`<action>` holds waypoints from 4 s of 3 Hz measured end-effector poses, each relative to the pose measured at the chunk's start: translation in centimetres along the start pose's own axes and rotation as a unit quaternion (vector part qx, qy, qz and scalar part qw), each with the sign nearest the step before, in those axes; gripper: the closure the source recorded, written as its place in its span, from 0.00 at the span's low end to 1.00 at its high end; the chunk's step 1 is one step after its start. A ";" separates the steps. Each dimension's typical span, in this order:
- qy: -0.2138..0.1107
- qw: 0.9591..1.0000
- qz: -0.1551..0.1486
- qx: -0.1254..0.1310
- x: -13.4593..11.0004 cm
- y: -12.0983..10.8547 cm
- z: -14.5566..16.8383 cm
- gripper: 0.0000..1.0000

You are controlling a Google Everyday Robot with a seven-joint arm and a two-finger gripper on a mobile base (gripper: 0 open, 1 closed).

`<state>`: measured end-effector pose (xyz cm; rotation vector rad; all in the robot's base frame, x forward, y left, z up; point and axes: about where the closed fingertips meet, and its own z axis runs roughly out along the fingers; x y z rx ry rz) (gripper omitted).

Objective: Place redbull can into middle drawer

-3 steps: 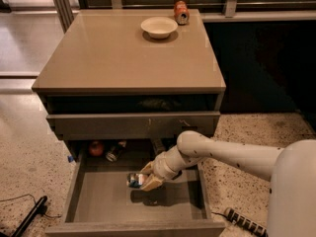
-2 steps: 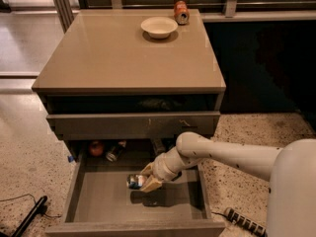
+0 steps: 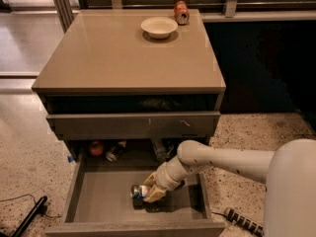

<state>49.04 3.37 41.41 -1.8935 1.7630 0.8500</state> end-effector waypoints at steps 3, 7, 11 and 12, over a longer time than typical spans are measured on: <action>0.002 1.000 0.008 -0.023 2.2 2.4 1.2 1.00; 0.021 0.998 0.032 -0.042 4.3 2.4 3.4 0.82; 0.021 0.998 0.032 -0.042 4.3 2.5 3.5 0.00; 0.021 0.998 0.032 -0.042 4.3 2.5 3.5 0.00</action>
Offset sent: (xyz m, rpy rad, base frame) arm -0.0268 -0.0153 -0.0224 -0.0185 0.0497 0.0194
